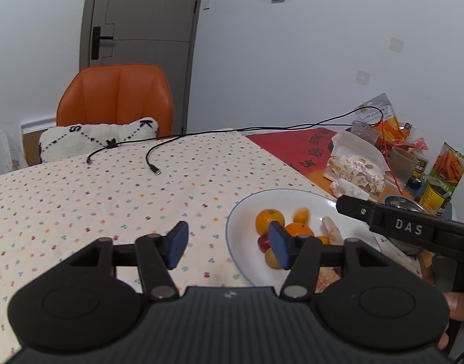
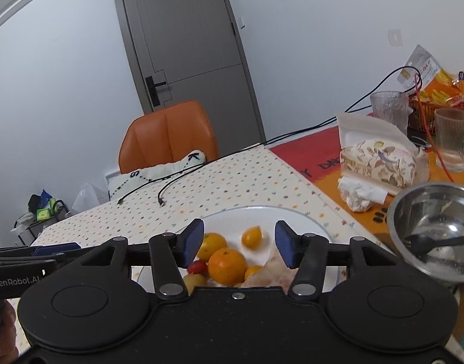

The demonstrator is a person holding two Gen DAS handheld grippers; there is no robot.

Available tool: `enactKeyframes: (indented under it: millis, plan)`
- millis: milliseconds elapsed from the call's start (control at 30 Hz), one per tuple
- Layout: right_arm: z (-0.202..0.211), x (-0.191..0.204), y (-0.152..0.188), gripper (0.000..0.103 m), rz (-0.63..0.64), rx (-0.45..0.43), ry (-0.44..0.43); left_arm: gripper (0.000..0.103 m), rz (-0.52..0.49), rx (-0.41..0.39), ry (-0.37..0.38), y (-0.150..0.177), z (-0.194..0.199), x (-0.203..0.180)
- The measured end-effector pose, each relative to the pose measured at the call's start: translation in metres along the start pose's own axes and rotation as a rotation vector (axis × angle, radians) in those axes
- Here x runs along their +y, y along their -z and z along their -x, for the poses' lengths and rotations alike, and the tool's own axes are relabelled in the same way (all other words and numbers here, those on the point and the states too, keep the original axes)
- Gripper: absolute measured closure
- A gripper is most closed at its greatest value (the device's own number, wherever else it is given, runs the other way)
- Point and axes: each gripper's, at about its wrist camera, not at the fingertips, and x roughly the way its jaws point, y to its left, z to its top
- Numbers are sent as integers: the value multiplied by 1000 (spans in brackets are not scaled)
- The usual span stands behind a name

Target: Organize fruits

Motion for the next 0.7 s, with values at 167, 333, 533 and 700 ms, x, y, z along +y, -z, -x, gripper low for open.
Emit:
enactKeyframes:
  millis: [167, 333, 533, 700]
  plan:
    - [8, 6, 9, 42, 13, 15, -16, 29, 1, -15, -22, 4, 9, 5]
    - [17, 9, 18, 39, 19, 30, -20, 23, 13, -28, -55, 8, 19, 10]
    - [29, 10, 25, 35, 21, 39, -18, 16, 26, -40, -67, 15, 34, 17]
    - [40, 16, 26, 32, 41, 35, -19, 15, 43, -48, -73, 20, 48, 23]
